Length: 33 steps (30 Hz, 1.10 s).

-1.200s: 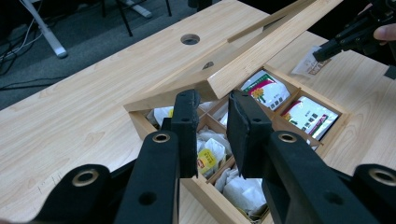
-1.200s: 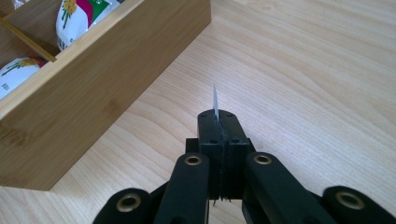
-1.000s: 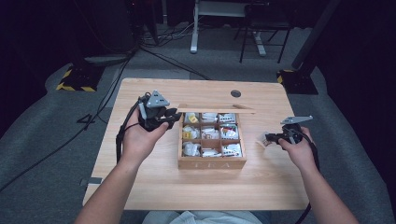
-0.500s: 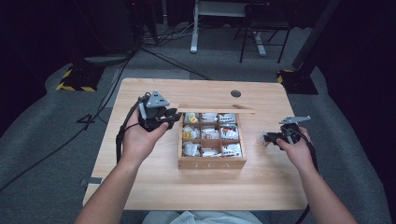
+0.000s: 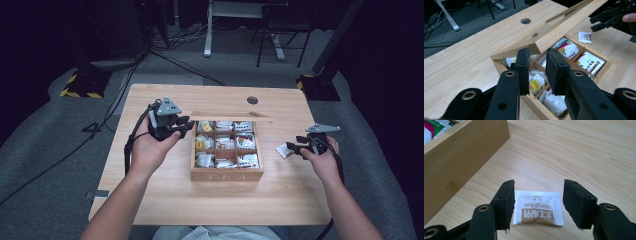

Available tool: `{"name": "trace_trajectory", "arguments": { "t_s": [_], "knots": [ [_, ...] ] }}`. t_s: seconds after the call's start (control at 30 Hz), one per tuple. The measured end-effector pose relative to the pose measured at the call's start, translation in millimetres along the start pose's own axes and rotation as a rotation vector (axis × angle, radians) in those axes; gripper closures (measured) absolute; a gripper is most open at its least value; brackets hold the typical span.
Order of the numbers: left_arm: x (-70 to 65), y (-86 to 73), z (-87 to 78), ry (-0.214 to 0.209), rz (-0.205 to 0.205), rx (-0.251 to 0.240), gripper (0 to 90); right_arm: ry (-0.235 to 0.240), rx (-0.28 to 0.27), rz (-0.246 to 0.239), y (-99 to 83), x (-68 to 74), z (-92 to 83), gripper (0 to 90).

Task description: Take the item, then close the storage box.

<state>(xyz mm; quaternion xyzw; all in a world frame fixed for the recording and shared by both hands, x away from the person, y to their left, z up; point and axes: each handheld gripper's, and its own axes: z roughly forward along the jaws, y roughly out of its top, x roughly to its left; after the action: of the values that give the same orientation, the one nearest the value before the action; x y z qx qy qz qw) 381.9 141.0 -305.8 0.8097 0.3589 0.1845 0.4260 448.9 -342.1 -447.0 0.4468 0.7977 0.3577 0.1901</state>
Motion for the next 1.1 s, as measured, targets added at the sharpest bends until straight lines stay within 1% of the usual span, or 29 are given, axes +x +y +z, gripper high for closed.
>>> {"name": "trace_trajectory", "arguments": {
  "t_s": [0.13, 0.17, 0.33, 0.37, 0.4, 0.43, 0.53, 0.57, 0.6, 0.63, 0.67, 0.7, 0.9, 1.1],
  "knots": [
    [-0.1, 0.3, -0.1, 0.002, 0.002, 0.002, 72.9, 0.01, -0.002, -0.006, -2.3, 1.6, -4.3, 43.6],
    [-0.5, 0.1, 0.0, 0.003, 0.001, 0.002, 72.9, 0.018, -0.002, -0.005, -4.4, 3.8, -7.4, 43.8],
    [-0.5, -0.2, -0.2, 0.0, 0.0, 0.005, 72.8, 0.029, -0.006, -0.01, -8.1, 7.8, -12.4, 44.5],
    [-0.4, -0.2, 0.0, 0.001, 0.0, 0.002, 72.8, 0.036, -0.001, -0.018, -10.0, 12.0, -15.6, 45.1],
    [-0.4, -0.2, 0.0, 0.001, 0.0, 0.002, 72.8, 0.036, -0.001, -0.018, -10.0, 12.0, -15.6, 45.1],
    [-0.7, -0.6, -0.1, 0.001, -0.002, 0.001, 72.8, 0.043, 0.0, -0.032, -11.8, 15.6, -18.0, 45.4],
    [-0.9, -1.5, 0.0, 0.001, -0.001, 0.0, 72.8, 0.057, 0.01, -0.043, -15.7, 22.2, -20.8, 45.6],
    [-0.9, -1.6, -0.1, 0.0, 0.001, 0.001, 72.8, 0.058, 0.011, -0.054, -17.4, 24.9, -22.1, 45.7],
    [-0.9, -1.6, -0.1, 0.0, 0.001, 0.001, 72.8, 0.058, 0.011, -0.054, -17.4, 24.9, -22.1, 45.7],
    [-1.3, -2.2, -0.2, 0.001, 0.004, 0.002, 72.8, 0.066, 0.012, -0.062, -20.4, 29.2, -24.3, 45.9],
    [-1.3, -2.2, -0.2, 0.001, 0.004, 0.002, 72.8, 0.066, 0.012, -0.062, -20.4, 29.2, -24.3, 45.9],
    [-2.1, -3.3, 0.1, 0.0, 0.001, 0.0, 72.8, 0.073, 0.013, -0.068, -23.1, 32.2, -26.1, 46.0],
    [-4.9, -6.5, -0.2, 0.002, 0.003, 0.01, 72.8, 0.088, 0.015, -0.073, -28.8, 37.3, -28.6, 46.2],
    [-9.2, -13.3, 0.2, 0.01, -0.002, 0.003, 72.8, 0.093, 0.009, -0.067, -31.4, 37.9, -29.9, 46.3]
  ]
}}
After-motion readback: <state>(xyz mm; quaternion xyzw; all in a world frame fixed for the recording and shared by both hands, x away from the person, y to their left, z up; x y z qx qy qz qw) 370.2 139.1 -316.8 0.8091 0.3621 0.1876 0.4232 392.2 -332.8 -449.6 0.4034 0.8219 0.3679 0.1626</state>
